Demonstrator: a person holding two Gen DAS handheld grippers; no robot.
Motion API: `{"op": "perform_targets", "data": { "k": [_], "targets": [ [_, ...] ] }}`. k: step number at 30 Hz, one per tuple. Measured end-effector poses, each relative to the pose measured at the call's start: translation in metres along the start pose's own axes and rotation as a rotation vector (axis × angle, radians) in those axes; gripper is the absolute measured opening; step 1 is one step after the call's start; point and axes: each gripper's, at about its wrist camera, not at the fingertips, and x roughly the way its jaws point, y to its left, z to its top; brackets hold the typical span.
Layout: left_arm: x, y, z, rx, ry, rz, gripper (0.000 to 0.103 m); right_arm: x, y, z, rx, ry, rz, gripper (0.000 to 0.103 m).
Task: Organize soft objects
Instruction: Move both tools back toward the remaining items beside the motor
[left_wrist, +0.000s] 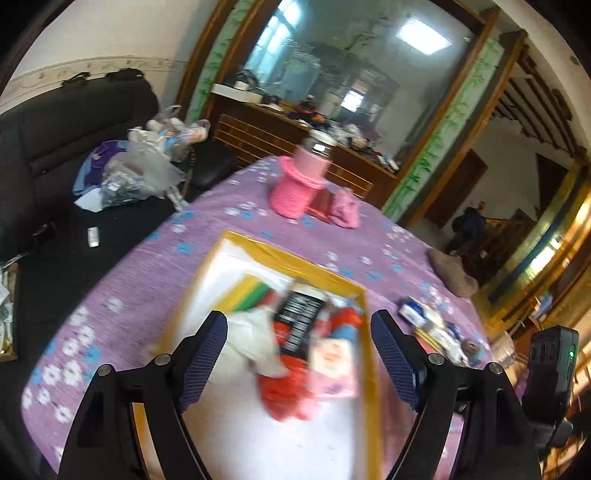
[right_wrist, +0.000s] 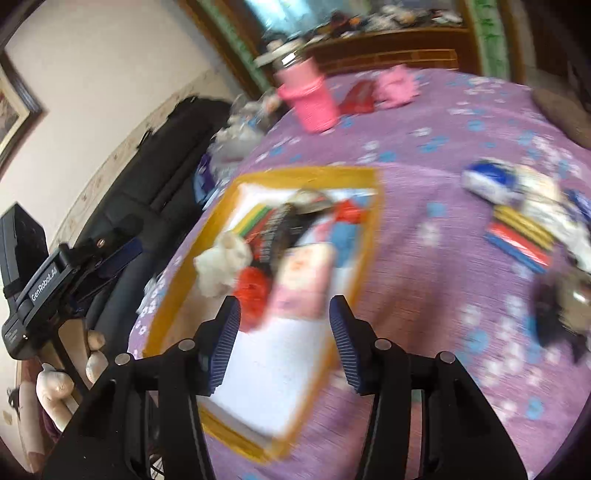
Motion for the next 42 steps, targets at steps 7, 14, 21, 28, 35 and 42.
{"op": "perform_targets", "data": {
  "k": [7,14,21,28,35,42],
  "targets": [
    [0.010,-0.069,-0.033,0.097,0.086,-0.129,0.081,-0.082,-0.099,-0.011,0.171,-0.139,-0.125,0.049],
    [0.039,-0.110,-0.051,0.171,0.196,-0.171,0.082,-0.122,-0.175,-0.007,0.322,-0.179,-0.174,0.048],
    [0.050,-0.121,-0.050,0.188,0.236,-0.176,0.082,-0.099,-0.192,0.036,0.303,-0.094,-0.165,0.048],
    [0.071,-0.119,-0.045,0.165,0.245,-0.165,0.082,-0.039,-0.215,0.087,0.243,0.061,-0.262,0.048],
    [0.090,-0.105,-0.046,0.140,0.246,-0.149,0.082,0.015,-0.241,0.110,0.239,0.220,-0.330,0.051],
    [0.101,-0.103,-0.048,0.116,0.266,-0.157,0.082,0.036,-0.187,0.097,0.111,0.460,-0.079,0.051]
  ]
}}
